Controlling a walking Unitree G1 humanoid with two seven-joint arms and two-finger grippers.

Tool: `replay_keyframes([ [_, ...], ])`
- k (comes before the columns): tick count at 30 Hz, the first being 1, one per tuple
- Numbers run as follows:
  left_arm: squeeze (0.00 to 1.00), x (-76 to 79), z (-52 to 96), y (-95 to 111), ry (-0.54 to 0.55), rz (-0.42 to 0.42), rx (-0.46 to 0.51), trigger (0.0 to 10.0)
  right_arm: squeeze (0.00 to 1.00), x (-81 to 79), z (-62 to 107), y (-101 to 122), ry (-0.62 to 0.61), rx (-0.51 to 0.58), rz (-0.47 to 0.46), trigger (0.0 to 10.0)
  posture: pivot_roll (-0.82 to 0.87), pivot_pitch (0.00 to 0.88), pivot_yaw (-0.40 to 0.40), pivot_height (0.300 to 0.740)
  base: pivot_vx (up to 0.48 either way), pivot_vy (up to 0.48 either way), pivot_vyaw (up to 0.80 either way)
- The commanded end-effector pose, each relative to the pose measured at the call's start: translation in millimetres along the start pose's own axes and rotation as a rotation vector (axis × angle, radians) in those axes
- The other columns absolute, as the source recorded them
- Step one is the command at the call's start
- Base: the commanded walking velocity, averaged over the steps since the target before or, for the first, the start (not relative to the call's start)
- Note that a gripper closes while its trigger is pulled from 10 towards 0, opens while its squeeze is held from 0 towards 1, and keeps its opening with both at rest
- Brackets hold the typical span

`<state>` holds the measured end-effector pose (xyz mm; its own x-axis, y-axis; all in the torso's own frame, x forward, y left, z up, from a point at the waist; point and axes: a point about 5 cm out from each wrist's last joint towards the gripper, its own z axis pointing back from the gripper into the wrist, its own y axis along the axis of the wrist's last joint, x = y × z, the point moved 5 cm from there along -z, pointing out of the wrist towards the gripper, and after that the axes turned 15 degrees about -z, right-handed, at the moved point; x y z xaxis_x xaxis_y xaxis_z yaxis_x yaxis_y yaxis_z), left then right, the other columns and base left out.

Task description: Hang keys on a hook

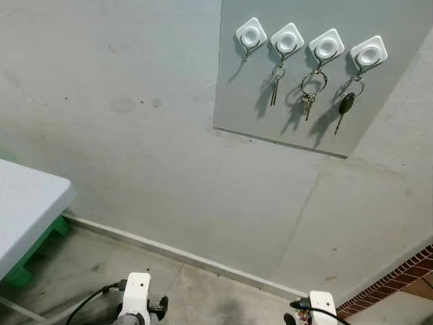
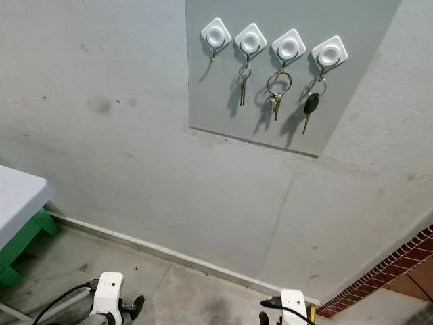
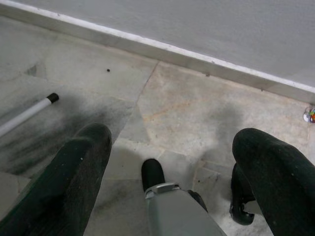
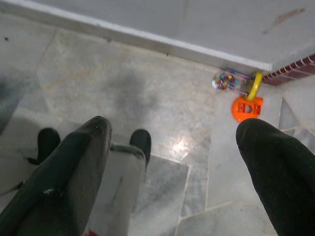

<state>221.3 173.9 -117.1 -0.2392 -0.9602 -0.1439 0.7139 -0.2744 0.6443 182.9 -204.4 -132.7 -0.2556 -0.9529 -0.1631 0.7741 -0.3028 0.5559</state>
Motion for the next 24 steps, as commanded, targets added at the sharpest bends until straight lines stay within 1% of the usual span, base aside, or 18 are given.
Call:
replay_keyframes([
  [1,0.00,-1.9,1.5,-5.0,0.009,0.000,-0.010,10.0,0.00,8.5,2.1,-6.5,-0.029,-0.026,0.017,10.0,0.00,0.013,-0.024,0.740,0.000,0.000,0.00],
  [6,0.00,-1.7,2.3,-8.4,0.010,0.000,-0.020,10.0,0.00,11.4,3.2,-10.0,-0.040,-0.035,0.008,10.0,-0.01,0.012,-0.025,0.740,0.000,0.000,0.00],
  [12,0.00,-0.1,3.0,-11.4,0.006,-0.004,-0.028,10.0,0.00,11.0,3.2,-11.2,-0.046,-0.037,0.000,10.0,-0.01,0.015,-0.021,0.740,0.000,0.000,0.00],
  [14,0.00,0.3,2.9,-11.4,0.004,-0.008,-0.028,10.0,0.00,10.0,3.2,-11.0,-0.040,-0.031,-0.019,10.0,-0.01,0.016,-0.020,0.740,0.000,0.000,0.00],
  [17,0.00,-0.2,3.7,-14.5,0.004,-0.011,-0.038,10.0,0.00,9.4,3.0,-11.3,-0.043,-0.033,-0.019,10.0,-0.01,0.018,-0.015,0.740,0.000,0.000,0.00],
  [24,0.00,-2.2,3.7,-13.5,0.005,-0.017,-0.034,10.0,0.00,8.5,2.8,-12.4,-0.046,-0.037,-0.018,10.0,-0.01,0.019,-0.010,0.740,0.000,0.000,0.00],
])
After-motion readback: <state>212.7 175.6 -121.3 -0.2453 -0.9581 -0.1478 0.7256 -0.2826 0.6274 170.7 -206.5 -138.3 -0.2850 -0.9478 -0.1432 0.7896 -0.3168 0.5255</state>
